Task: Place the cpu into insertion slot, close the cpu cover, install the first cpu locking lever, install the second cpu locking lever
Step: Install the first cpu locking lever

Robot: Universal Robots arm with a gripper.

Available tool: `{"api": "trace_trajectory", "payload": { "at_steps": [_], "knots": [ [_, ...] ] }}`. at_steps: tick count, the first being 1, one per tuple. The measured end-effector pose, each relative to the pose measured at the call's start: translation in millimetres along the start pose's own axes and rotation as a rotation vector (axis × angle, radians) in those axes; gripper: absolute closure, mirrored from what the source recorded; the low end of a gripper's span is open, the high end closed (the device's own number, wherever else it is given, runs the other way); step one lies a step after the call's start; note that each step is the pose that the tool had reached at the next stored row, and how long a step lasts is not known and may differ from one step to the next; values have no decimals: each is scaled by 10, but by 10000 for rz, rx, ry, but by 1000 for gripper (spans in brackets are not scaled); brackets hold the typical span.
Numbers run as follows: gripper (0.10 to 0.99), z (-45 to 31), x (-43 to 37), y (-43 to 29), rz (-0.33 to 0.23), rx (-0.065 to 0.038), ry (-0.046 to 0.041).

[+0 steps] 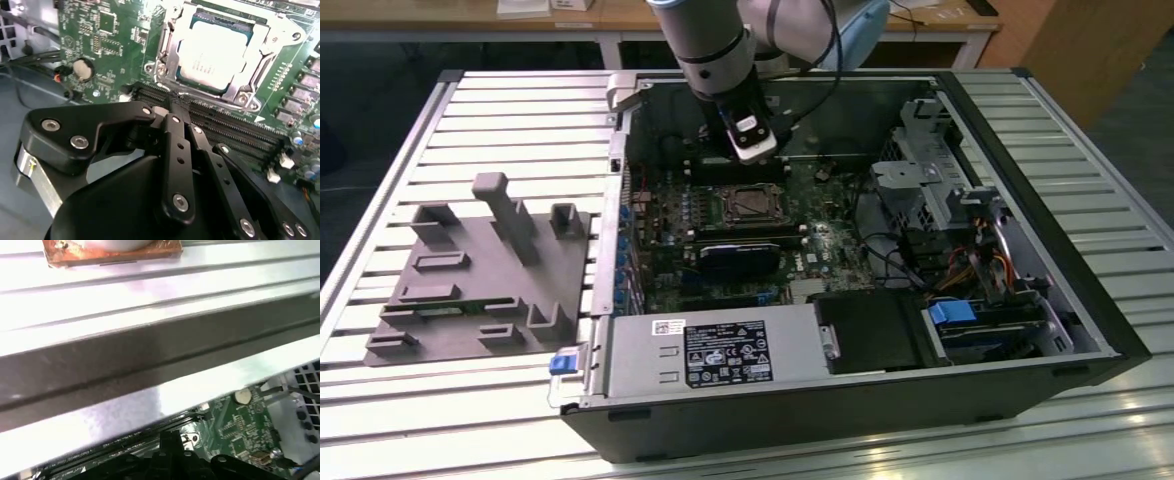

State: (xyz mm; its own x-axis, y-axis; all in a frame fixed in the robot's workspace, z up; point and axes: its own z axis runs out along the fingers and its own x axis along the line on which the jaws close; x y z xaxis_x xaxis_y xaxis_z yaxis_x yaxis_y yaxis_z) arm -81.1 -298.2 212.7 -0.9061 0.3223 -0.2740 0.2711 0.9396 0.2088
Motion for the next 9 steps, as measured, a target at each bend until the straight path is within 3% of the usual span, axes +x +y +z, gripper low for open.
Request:
{"api": "trace_trajectory", "payload": {
  "at_steps": [2, 7, 8, 9],
  "knots": [
    [984, -37, -11, 8, 0, 1, 0],
    [984, -39, -12, 7, 1, 1, 3],
    [984, -38, -14, 7, 4, 16, 47],
    [984, -34, -17, 8, 21, 59, 171]
  ]
}}
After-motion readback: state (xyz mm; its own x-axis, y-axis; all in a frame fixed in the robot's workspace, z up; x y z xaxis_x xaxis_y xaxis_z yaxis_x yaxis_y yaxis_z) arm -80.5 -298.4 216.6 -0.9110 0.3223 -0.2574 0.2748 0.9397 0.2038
